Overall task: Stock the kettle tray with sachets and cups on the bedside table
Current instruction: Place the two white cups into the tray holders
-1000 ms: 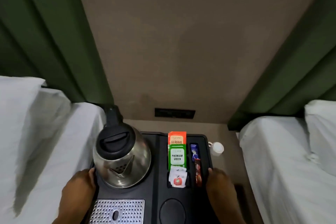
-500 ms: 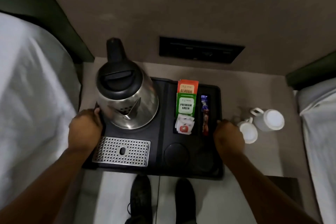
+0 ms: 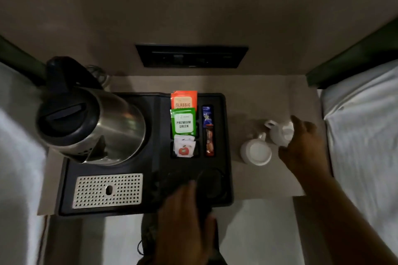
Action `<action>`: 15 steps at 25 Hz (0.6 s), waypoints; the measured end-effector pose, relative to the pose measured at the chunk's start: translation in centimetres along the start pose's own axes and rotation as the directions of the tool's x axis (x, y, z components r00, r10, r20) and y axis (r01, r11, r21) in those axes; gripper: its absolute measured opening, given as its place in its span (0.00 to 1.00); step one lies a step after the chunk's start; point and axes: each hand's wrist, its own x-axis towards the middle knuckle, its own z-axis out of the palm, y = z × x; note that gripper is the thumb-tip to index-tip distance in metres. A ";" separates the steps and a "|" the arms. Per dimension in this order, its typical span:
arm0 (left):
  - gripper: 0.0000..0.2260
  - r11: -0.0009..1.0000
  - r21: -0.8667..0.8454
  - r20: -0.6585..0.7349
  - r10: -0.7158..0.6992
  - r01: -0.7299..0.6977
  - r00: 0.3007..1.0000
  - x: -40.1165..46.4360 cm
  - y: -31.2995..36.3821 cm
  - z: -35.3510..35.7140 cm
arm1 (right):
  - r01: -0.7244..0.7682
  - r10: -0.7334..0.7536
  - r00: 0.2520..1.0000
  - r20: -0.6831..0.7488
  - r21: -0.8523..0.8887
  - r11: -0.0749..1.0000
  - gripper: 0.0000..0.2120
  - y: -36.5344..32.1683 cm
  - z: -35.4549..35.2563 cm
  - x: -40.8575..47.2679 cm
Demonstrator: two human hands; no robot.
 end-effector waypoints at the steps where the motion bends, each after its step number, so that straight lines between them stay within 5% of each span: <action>1: 0.36 0.995 0.018 0.094 0.091 -0.093 0.991 1.0 4.5 2.3 | -0.003 0.011 0.994 0.112 -0.071 0.997 0.47 0.6 0.3 1.6; 4: 0.47 0.993 0.080 0.222 0.068 -0.087 0.973 8.4 12.2 6.8 | 0.109 -0.071 0.956 0.284 -0.123 0.986 0.49 2.2 2.1 5.2; 7: 0.38 0.981 0.163 0.320 0.052 -0.109 0.946 13.1 13.6 7.8 | 0.184 -0.182 0.944 0.274 0.021 0.983 0.40 3.1 2.7 6.3; 11: 0.38 0.990 0.033 0.191 0.128 -0.137 0.973 11.0 10.4 4.6 | 0.162 -0.167 0.986 0.004 0.208 0.965 0.36 1.6 1.3 0.7; 15: 0.41 0.998 0.040 0.078 -0.060 0.057 0.995 5.0 1.0 -0.8 | 0.186 -0.228 0.969 0.091 0.336 0.923 0.37 -4.7 3.8 -10.5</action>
